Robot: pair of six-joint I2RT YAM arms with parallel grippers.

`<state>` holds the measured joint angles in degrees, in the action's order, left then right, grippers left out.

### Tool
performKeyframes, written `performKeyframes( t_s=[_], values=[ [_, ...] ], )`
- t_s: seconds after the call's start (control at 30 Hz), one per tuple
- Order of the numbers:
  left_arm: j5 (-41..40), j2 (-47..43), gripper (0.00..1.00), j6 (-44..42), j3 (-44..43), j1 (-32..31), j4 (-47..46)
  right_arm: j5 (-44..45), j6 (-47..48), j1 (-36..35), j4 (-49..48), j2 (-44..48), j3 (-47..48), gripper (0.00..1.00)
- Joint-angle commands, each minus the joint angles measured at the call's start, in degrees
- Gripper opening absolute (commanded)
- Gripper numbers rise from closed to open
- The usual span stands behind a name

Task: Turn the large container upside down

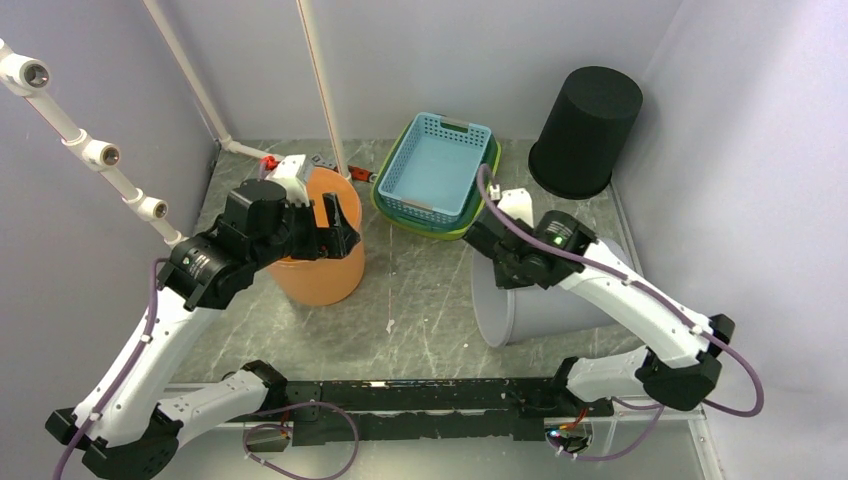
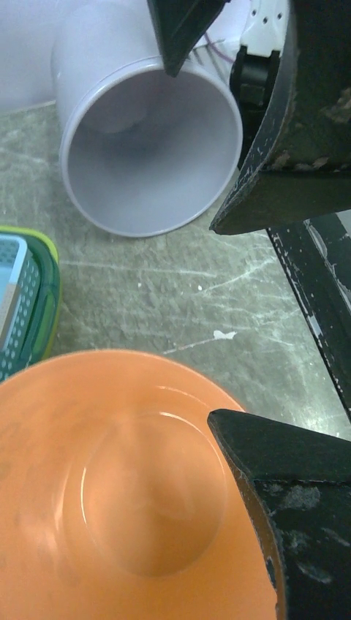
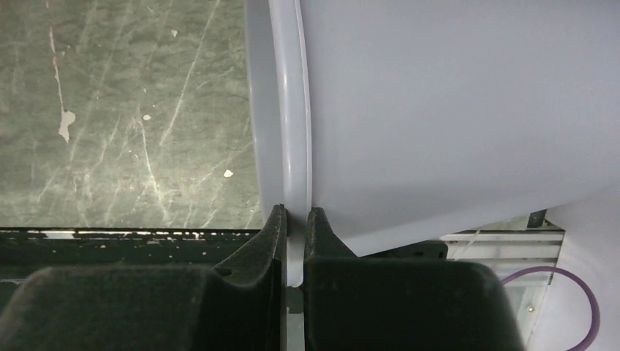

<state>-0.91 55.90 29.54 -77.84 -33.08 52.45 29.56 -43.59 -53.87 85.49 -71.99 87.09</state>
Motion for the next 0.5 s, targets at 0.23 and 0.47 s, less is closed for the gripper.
performKeyframes(
  t_s=[0.23,0.47],
  values=[
    [-12.1,0.5,0.94,1.8,-4.9,-0.2,6.4,8.2,-2.6,-8.5,0.6,-9.0,4.8,0.0],
    [-18.1,0.4,0.94,4.0,-6.4,-0.2,9.9,9.2,-2.5,-11.7,0.6,-13.2,5.2,0.0]
  ],
)
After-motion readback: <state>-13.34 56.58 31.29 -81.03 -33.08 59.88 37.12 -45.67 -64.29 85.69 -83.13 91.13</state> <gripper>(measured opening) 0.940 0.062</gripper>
